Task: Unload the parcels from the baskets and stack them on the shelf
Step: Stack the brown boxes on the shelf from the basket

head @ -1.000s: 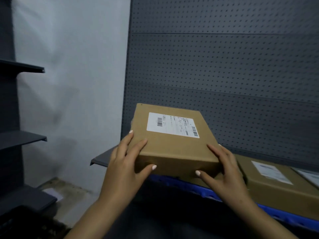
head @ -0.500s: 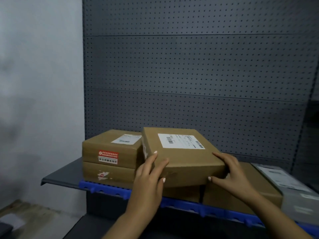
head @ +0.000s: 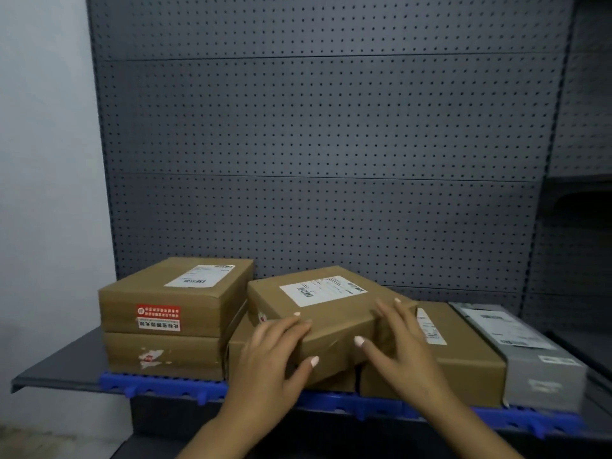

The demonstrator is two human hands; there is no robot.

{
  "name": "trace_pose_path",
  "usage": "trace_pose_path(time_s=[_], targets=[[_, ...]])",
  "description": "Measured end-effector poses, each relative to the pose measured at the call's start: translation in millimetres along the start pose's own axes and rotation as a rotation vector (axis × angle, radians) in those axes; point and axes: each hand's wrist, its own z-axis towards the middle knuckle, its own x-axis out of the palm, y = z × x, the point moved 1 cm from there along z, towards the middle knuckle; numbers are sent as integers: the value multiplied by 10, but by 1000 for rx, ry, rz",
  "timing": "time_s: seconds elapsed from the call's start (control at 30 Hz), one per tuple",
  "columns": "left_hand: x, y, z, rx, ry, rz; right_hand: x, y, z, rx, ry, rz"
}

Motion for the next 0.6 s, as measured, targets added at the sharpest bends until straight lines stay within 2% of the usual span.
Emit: trace_pose_path(time_s=[0.13, 0.3, 0.4, 0.6], targets=[[-125, 216, 224, -37, 13, 139, 163, 263, -129, -27, 126, -50], [-226, 655, 457, -145, 93, 214, 315, 441, -58, 22, 156, -180], [-216, 724, 469, -101, 152, 229, 349, 487, 14, 59, 164, -208], [-205, 677, 465, -13, 130, 220, 391, 456, 106, 99, 217, -208]])
